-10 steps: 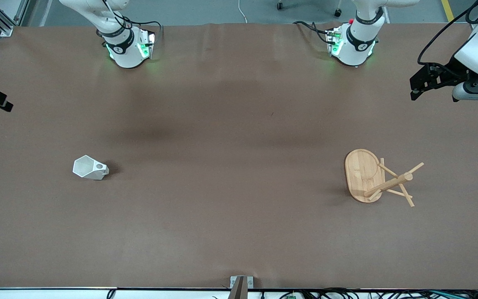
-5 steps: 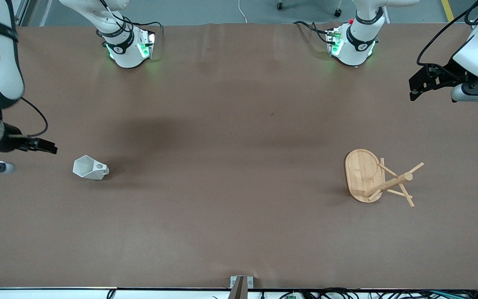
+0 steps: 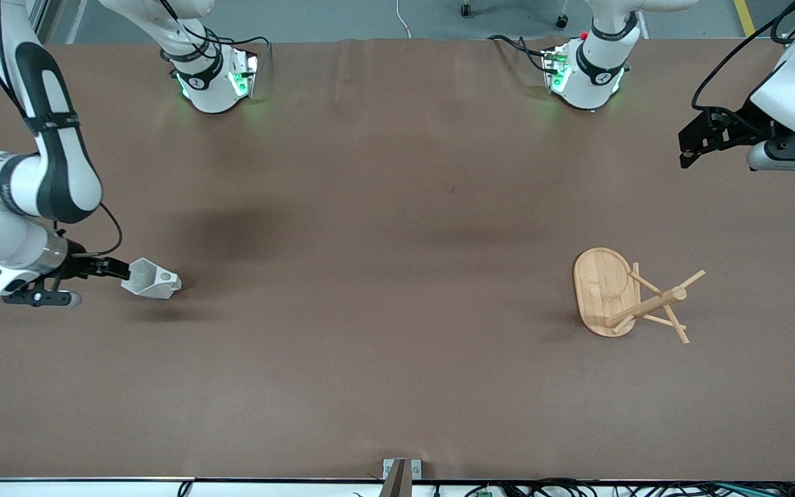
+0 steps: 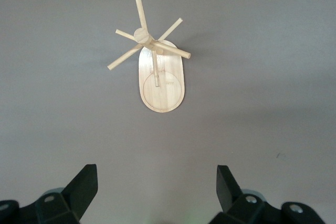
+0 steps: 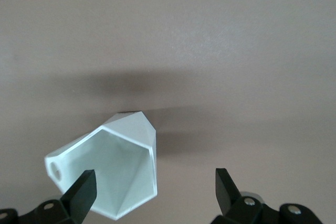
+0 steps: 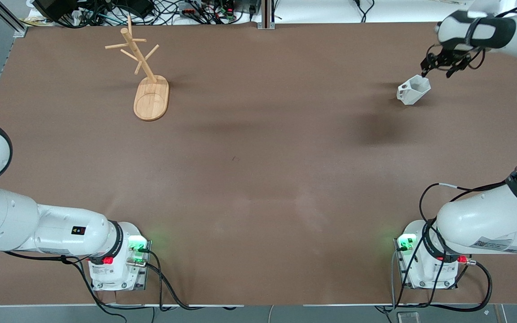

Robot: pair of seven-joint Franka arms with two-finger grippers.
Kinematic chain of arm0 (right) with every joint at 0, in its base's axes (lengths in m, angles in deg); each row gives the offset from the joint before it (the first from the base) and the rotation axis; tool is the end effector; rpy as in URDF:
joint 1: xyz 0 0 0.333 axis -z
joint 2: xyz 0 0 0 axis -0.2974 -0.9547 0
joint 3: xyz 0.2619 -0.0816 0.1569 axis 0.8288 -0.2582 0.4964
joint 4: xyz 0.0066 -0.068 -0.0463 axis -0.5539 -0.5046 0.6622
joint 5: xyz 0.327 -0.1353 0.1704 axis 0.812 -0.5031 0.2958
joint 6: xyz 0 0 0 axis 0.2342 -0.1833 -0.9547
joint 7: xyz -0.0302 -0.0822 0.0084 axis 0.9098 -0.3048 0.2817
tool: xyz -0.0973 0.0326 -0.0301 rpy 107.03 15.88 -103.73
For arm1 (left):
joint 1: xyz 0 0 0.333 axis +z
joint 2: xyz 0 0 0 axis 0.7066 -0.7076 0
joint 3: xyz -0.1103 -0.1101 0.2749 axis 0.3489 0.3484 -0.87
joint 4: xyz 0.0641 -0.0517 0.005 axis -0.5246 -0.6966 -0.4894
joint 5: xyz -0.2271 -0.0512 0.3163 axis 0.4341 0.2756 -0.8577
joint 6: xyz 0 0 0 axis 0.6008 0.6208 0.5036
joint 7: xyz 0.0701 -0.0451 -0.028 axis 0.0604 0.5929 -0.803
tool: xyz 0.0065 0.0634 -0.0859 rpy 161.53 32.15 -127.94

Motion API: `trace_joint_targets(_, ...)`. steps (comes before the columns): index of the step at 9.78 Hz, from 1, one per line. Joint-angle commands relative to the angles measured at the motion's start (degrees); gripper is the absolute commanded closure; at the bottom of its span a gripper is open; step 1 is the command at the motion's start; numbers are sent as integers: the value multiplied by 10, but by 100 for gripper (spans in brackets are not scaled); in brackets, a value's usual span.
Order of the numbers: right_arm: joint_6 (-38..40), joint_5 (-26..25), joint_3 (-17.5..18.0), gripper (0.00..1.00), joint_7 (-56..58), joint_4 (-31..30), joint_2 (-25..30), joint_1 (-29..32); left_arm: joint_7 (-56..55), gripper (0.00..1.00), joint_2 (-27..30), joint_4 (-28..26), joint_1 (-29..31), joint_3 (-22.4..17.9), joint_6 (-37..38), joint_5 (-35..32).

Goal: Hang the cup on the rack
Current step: 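Reach the right gripper down to the white cup and grasp it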

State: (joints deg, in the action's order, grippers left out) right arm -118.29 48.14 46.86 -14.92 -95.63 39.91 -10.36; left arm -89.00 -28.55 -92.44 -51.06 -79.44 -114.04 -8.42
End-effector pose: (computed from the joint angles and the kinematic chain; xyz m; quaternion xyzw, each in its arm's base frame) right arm 0.5933 -0.1015 0.2807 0.9994 -0.0210 -0.0284 0.0034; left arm 0.5342 -0.0865 0.6600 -0.9989 0.0426 -0.0067 0.0191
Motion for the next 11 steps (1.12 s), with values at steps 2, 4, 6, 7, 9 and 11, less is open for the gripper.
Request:
trace_joint_targets(2,-63,6,3,0,15,-38,-15,3,-4,0,-6,-9,0,2,5,11)
trace_joint_targets(4,-75,6,4,0,14,-40,-23,3,-3,0,-6,-9,1,3,4,12)
trace_joint_targets(6,-75,6,4,23,14,-38,-34,2,-3,0,-6,-9,-2,3,3,12)
trace_joint_targets(7,-75,6,4,39,14,-37,-34,2,-3,0,-6,-9,-2,3,3,12)
trace_joint_targets(9,-75,6,4,68,14,-36,-34,4,1,0,-6,-9,1,3,3,12)
trace_joint_targets(11,-72,6,4,99,13,-34,-34,3,2,0,-6,-8,1,3,3,12)
